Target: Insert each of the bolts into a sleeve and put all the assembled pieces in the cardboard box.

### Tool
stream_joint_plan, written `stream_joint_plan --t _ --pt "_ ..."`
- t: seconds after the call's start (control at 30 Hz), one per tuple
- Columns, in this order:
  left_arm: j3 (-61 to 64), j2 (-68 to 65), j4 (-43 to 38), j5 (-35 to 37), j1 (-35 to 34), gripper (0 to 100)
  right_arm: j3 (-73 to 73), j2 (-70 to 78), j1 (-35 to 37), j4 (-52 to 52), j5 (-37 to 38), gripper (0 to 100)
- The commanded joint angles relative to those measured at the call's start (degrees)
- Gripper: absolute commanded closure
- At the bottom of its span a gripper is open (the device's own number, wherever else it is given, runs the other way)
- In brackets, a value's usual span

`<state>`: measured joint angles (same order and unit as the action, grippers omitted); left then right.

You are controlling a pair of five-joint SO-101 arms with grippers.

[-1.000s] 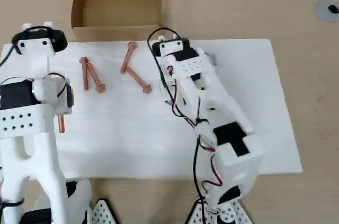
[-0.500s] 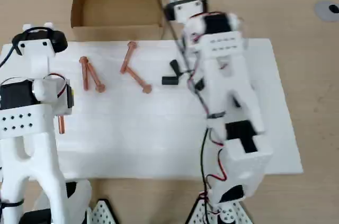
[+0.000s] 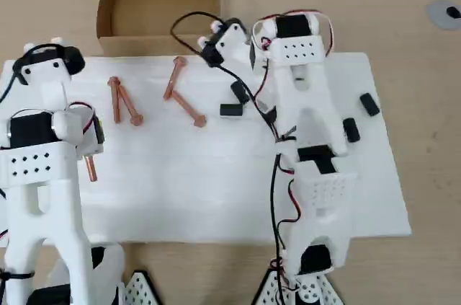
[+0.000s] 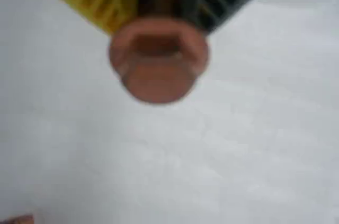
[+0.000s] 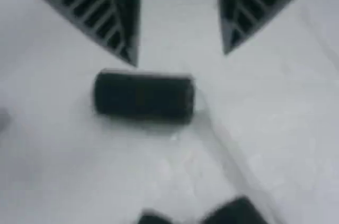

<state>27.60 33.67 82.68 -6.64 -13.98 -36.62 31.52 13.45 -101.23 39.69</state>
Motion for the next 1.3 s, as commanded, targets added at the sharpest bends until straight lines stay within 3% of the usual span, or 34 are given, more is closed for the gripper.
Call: stream_joint_plan --t 0.0,0.27,0.5,0.73,1.27 --pt "-0.5 1.7 -1.1 1.1 -1.3 99 -5.8 -0.2 3.1 -1.1 5.3 84.1" --pt "3.3 1.7 -6.8 1.3 -5.7 99 -4.3 0.1 11.2 -1.2 7.6 80.0" --pt "3.8 1.7 -7.2 1.4 -6.2 99 -0.1 3.1 10.2 -1.1 11.6 80.0" --pt "4.0 1.7 -7.3 1.5 -6.2 99 -6.5 10.9 10.3 -1.1 16.0 79.8" --pt "8.8 1.7 -11.9 1.1 -6.2 99 -13.5 24.9 9.9 -1.1 18.0 80.0"
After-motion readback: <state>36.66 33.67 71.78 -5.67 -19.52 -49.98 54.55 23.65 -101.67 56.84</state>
